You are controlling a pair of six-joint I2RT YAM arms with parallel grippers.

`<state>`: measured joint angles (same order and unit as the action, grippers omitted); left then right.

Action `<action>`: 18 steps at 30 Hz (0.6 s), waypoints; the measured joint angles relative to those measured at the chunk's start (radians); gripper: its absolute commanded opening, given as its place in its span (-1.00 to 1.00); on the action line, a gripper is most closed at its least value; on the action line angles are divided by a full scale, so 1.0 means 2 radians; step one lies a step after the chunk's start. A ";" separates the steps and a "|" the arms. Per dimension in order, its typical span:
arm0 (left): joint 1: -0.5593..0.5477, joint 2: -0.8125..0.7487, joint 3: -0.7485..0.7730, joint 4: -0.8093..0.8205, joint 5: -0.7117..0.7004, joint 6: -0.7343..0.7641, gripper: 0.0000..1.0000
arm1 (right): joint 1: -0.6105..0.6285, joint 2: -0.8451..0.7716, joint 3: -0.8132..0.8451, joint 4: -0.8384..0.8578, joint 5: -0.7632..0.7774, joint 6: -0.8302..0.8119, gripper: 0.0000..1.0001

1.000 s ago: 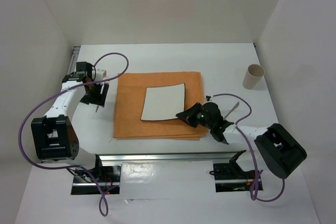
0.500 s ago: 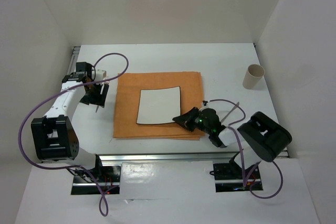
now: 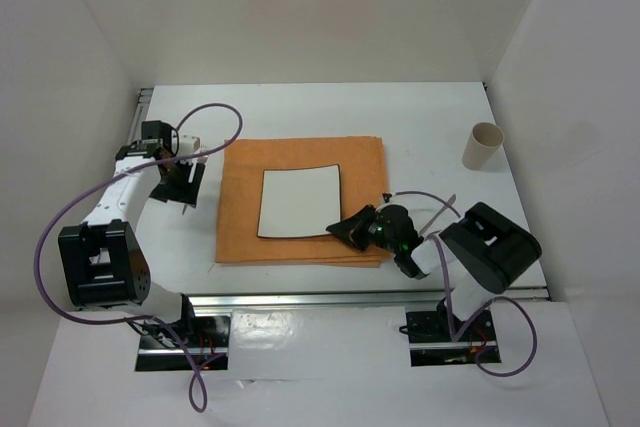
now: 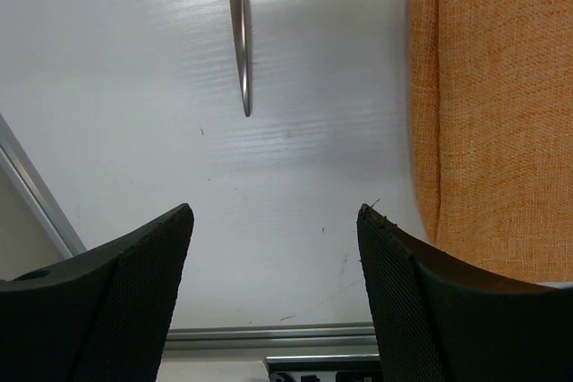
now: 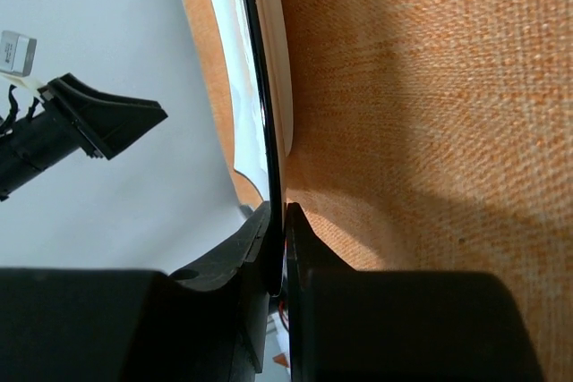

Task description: Set the dinner table for one person

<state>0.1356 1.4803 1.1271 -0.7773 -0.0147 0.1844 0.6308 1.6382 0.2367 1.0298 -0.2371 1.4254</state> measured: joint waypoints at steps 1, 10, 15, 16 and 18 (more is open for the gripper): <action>0.001 -0.001 -0.002 0.000 0.000 0.000 0.61 | 0.000 -0.013 0.002 -0.020 0.003 -0.003 -1.00; 0.007 -0.001 -0.005 0.001 0.002 0.000 0.61 | 0.001 -0.100 0.023 -0.164 0.033 -0.029 -0.12; 0.012 -0.002 -0.005 0.001 0.005 0.002 0.61 | 0.001 -0.090 0.025 -0.186 0.023 -0.020 0.05; 0.013 -0.002 -0.005 0.001 0.005 0.002 0.61 | 0.001 -0.087 0.027 -0.190 0.021 -0.018 0.05; 0.013 -0.002 -0.005 0.001 0.005 0.002 0.61 | 0.001 -0.087 0.036 -0.209 0.018 -0.018 0.07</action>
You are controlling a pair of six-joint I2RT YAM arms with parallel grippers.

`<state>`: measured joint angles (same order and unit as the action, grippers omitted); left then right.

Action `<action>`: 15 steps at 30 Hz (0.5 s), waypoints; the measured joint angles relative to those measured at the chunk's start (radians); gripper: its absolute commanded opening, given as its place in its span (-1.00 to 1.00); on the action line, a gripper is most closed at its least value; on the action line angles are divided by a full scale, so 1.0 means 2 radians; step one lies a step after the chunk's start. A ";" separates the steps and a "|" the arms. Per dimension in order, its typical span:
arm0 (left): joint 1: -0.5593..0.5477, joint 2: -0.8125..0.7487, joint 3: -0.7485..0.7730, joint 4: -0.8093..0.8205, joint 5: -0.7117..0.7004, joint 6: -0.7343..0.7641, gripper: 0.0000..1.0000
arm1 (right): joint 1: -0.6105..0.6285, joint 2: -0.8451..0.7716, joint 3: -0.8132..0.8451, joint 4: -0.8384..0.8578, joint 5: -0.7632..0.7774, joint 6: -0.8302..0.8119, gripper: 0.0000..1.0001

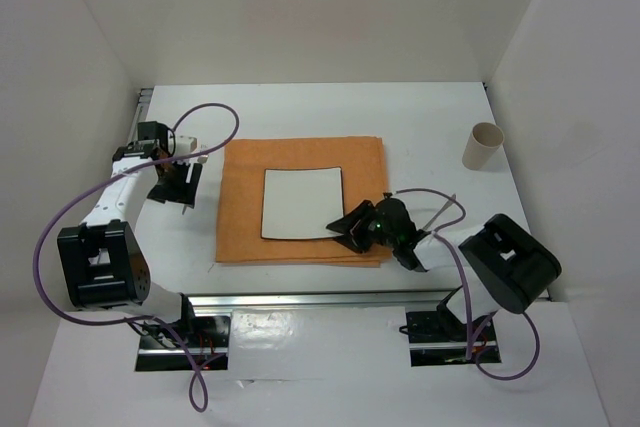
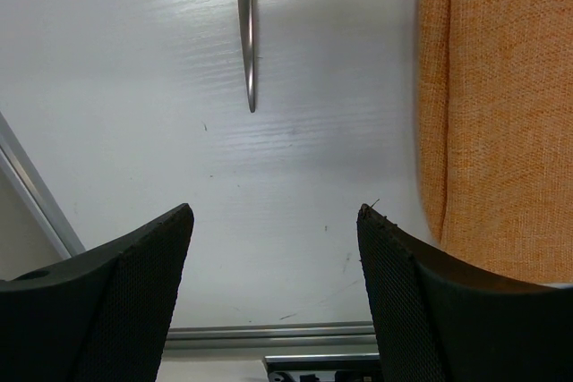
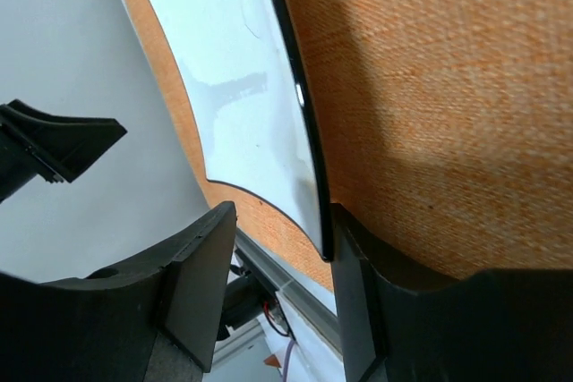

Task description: Set the dinner table for one person

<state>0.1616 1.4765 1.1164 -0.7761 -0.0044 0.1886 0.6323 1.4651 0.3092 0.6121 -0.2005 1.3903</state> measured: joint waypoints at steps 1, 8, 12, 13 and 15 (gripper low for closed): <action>0.000 0.000 0.000 0.000 0.001 0.000 0.61 | 0.000 0.000 0.006 -0.007 -0.001 0.000 0.10; 0.000 -0.002 0.000 0.000 0.002 0.009 0.61 | 0.000 -0.023 0.058 -0.130 0.000 -0.024 0.43; 0.003 -0.002 -0.003 0.003 0.001 0.011 0.67 | 0.005 -0.039 0.149 -0.290 0.034 -0.071 0.49; 0.003 -0.001 -0.003 0.004 0.000 0.011 0.70 | 0.007 -0.042 0.172 -0.330 0.049 -0.083 0.49; 0.004 0.003 0.000 0.004 -0.002 0.012 0.73 | 0.012 -0.051 0.210 -0.398 0.079 -0.102 0.53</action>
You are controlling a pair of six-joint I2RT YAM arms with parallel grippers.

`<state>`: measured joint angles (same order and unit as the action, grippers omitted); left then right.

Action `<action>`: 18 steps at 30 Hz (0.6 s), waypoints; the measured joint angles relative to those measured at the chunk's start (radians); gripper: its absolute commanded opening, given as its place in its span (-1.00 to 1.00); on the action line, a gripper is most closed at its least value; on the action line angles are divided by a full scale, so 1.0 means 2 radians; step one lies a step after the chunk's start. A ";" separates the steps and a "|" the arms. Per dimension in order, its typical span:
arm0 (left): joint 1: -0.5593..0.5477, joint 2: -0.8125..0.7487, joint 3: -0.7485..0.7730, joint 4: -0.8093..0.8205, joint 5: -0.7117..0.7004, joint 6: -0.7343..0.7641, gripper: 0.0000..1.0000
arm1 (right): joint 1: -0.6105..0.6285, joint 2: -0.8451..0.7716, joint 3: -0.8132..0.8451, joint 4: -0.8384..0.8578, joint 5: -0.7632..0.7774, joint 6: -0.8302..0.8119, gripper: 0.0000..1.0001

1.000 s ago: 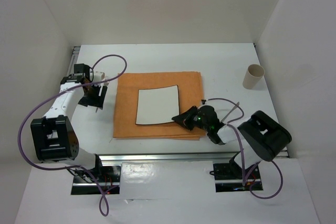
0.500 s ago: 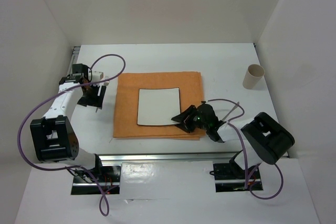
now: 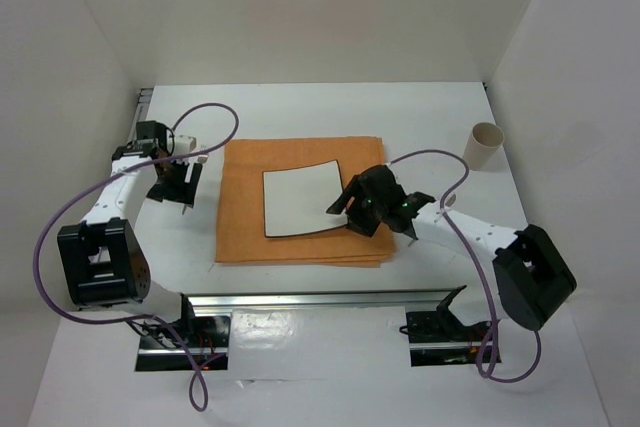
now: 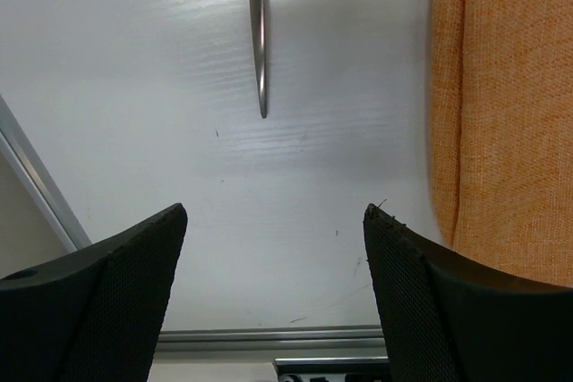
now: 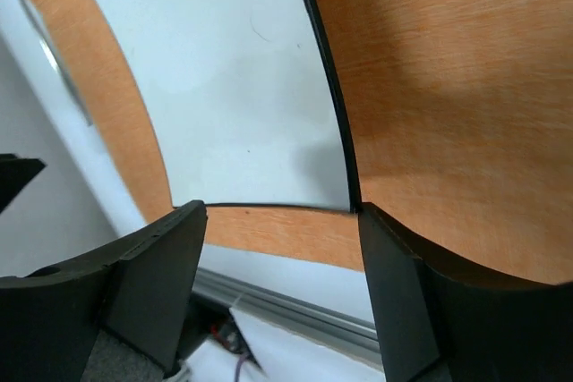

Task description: Set the dinner table for one person

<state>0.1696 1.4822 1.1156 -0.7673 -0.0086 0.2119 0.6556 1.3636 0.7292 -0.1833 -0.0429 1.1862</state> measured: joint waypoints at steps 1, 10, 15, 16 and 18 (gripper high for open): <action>0.000 0.005 0.005 0.000 0.000 0.001 0.73 | 0.002 -0.007 0.012 -0.028 0.013 -0.008 0.65; 0.000 0.166 0.119 0.017 0.003 0.011 0.71 | 0.006 -0.064 -0.001 -0.125 0.043 -0.052 0.72; 0.000 0.176 0.120 0.010 0.007 0.011 0.71 | 0.009 -0.058 -0.015 -0.119 0.060 -0.064 0.09; 0.000 0.176 0.120 0.010 0.007 0.011 0.71 | 0.009 -0.054 -0.014 -0.112 0.069 -0.072 0.15; 0.000 0.176 0.120 0.009 0.008 0.011 0.71 | 0.008 -0.035 -0.001 -0.096 0.082 -0.099 0.30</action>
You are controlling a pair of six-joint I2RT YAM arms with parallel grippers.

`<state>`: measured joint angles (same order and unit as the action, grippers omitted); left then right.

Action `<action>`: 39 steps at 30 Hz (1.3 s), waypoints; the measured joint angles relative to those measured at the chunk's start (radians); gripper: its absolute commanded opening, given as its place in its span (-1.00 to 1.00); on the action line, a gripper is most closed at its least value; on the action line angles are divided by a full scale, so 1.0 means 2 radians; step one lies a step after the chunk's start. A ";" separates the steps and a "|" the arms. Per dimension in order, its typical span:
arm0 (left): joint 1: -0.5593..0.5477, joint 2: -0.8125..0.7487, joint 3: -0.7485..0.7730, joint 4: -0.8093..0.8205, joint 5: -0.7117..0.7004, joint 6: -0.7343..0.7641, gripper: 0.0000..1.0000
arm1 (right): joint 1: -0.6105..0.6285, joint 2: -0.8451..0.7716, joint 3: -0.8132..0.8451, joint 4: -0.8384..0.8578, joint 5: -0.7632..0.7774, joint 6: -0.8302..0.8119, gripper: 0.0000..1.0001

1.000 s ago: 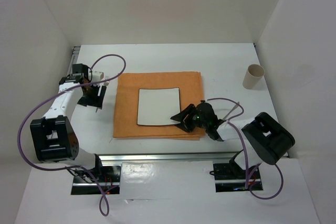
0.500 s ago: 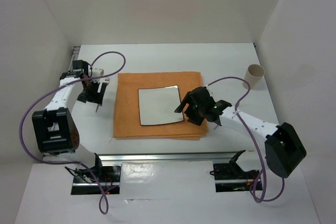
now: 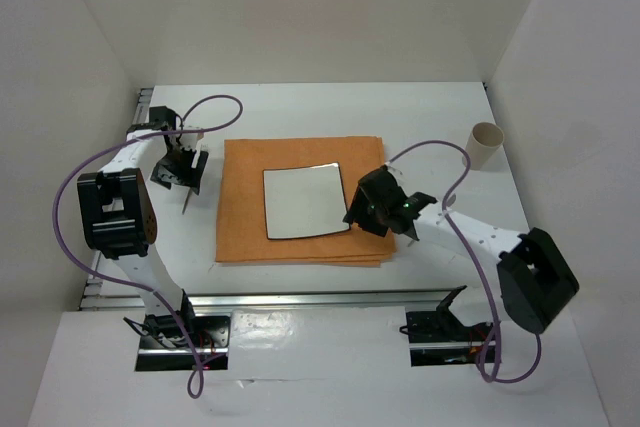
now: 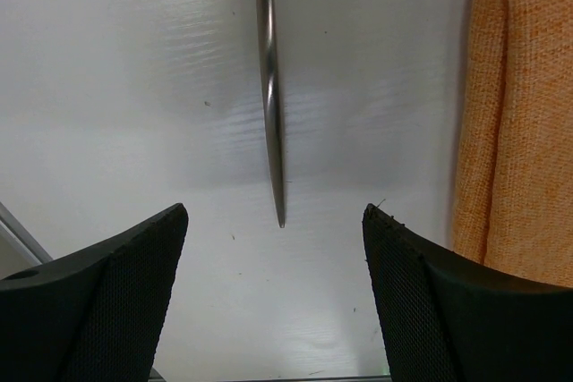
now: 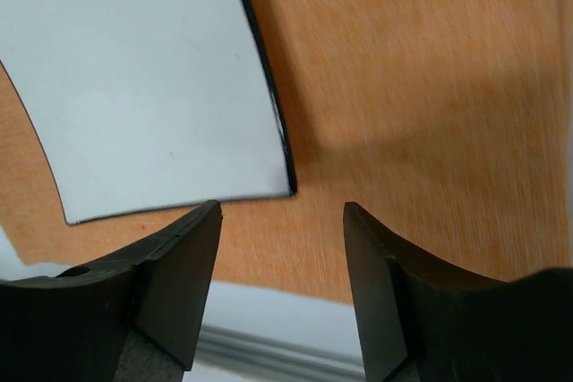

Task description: Set the dinner table for one person

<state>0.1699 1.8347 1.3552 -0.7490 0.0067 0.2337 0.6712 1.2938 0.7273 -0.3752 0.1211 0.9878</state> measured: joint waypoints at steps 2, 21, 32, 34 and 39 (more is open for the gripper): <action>0.000 0.000 0.000 0.001 0.000 0.000 0.71 | -0.004 0.033 0.023 0.014 0.004 -0.030 0.30; 0.000 0.025 -0.010 0.011 -0.001 0.000 0.71 | -0.021 0.118 0.016 0.130 -0.086 -0.082 0.19; 0.000 0.025 -0.010 0.012 -0.001 0.000 0.71 | -0.019 0.115 0.012 0.131 -0.107 -0.079 -0.55; 0.000 0.025 -0.010 0.013 -0.001 0.000 0.71 | -0.018 0.108 0.012 0.137 -0.108 -0.073 -0.55; 0.000 0.025 -0.010 0.012 -0.001 0.000 0.71 | -0.015 0.107 0.007 0.144 -0.112 -0.064 -0.60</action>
<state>0.1699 1.8839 1.3354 -0.7242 0.0048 0.2337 0.6418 1.5078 0.7410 -0.0864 -0.1028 0.8600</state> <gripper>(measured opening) 0.854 0.273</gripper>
